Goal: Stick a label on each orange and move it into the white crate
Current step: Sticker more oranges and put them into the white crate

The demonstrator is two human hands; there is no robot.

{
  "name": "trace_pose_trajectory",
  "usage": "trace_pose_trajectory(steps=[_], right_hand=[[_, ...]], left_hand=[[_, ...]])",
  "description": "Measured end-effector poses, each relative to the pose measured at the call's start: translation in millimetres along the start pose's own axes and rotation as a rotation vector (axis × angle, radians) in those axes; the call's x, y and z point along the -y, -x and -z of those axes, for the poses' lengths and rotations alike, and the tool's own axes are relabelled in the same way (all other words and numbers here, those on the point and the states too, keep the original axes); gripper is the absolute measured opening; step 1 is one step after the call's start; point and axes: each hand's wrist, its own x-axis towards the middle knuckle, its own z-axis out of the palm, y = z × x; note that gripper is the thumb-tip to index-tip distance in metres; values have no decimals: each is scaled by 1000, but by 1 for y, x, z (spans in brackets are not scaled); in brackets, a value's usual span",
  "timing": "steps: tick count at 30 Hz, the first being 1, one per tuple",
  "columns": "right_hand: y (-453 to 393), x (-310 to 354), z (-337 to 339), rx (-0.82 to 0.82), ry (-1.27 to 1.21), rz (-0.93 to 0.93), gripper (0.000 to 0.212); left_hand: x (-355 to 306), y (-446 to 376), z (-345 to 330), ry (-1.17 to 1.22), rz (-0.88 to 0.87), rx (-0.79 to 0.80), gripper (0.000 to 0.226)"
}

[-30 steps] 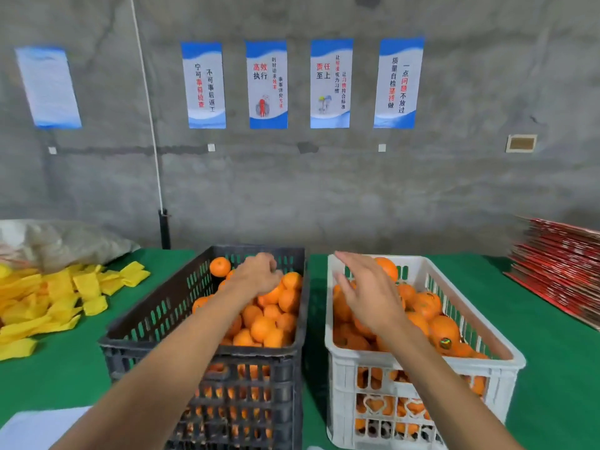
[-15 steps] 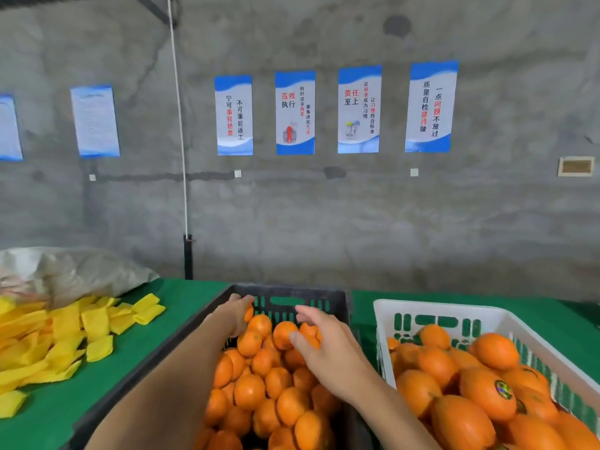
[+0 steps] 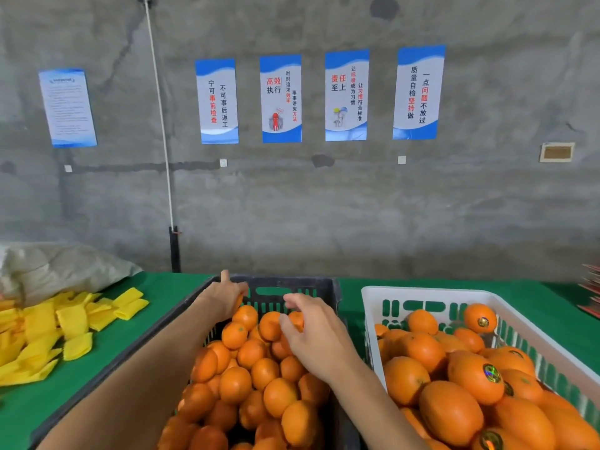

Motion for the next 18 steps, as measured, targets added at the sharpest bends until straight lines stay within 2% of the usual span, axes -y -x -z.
trace_pose_trajectory(steps=[5, 9, 14, 18], right_hand=[[25, 21, 23, -147, -129, -10, 48], [70, 40, 43, -238, -269, 22, 45], [144, 52, 76, -347, -406, 27, 46], [213, 48, 90, -344, -498, 2, 51]], left_hand=[[-37, 95, 70, 165, -213, -177, 68], [-74, 183, 91, 440, -323, -355, 80], [-121, 272, 83, 733, -365, -545, 71], [-159, 331, 47, 865, -411, -692, 71]])
